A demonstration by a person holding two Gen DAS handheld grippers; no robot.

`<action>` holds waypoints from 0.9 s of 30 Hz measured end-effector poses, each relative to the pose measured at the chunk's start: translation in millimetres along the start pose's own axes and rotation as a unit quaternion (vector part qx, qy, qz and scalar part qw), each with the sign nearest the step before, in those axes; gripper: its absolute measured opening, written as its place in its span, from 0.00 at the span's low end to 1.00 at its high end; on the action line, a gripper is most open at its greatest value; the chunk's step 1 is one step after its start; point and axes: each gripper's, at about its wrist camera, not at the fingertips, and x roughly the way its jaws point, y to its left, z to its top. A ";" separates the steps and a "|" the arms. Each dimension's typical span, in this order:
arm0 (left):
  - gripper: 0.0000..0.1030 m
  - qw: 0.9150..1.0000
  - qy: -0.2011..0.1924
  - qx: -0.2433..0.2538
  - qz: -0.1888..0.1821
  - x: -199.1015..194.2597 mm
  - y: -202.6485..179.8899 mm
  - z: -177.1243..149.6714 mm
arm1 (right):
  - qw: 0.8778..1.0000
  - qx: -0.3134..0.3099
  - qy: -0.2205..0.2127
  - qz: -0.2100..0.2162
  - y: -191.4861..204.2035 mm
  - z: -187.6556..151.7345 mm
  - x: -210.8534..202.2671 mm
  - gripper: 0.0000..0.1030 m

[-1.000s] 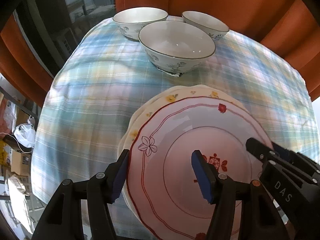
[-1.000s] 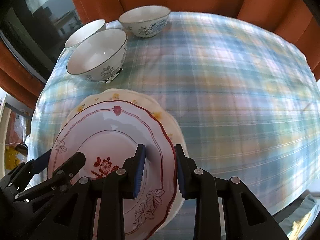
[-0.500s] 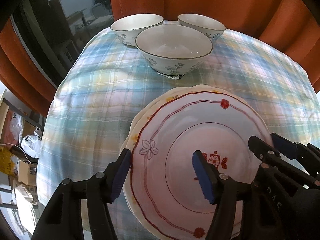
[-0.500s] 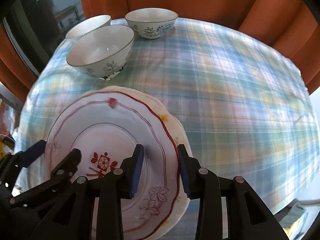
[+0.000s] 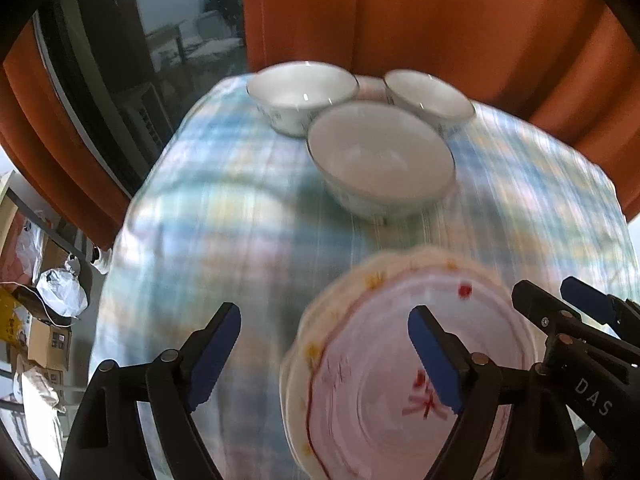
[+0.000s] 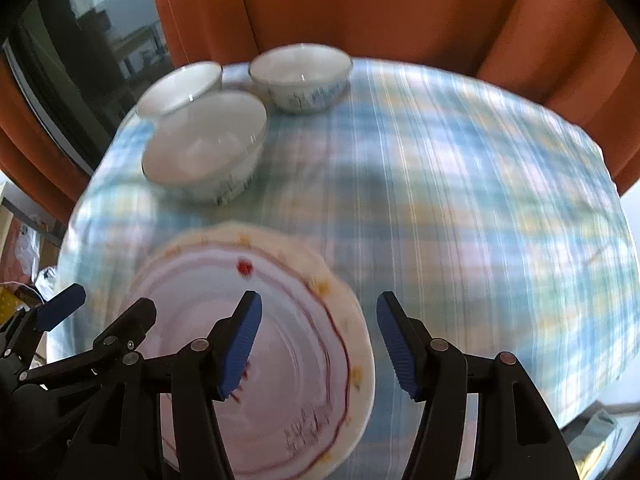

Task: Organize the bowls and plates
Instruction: 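Move both tools toward the white blue-patterned bowls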

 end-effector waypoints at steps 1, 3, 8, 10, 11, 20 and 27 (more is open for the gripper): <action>0.85 1.000 -0.006 -0.004 0.003 0.2 0.7 7.8 | 1.000 0.000 -0.005 0.004 0.7 7.6 -0.7 0.62; 0.85 1.000 -0.015 -0.013 0.009 1.7 2.3 21.7 | 1.000 0.004 -0.012 0.015 0.7 21.1 -0.1 0.62; 0.81 0.999 -0.033 -0.028 0.027 13.6 2.9 55.4 | 0.998 0.006 -0.037 0.042 3.3 58.3 6.3 0.62; 0.76 0.998 -0.032 -0.035 0.032 19.3 2.6 66.8 | 0.998 0.001 -0.047 0.048 5.9 71.9 11.2 0.62; 0.74 0.998 -0.031 -0.040 0.033 22.3 2.4 72.3 | 0.997 -0.001 -0.049 0.052 7.0 80.8 15.8 0.62; 0.62 0.998 -0.018 -0.039 0.046 62.4 -1.8 102.8 | 0.997 -0.009 -0.039 0.064 11.9 124.6 61.0 0.56; 0.41 0.999 0.004 -0.027 0.035 93.4 -5.6 108.8 | 0.997 -0.020 -0.016 0.075 23.1 136.7 93.3 0.34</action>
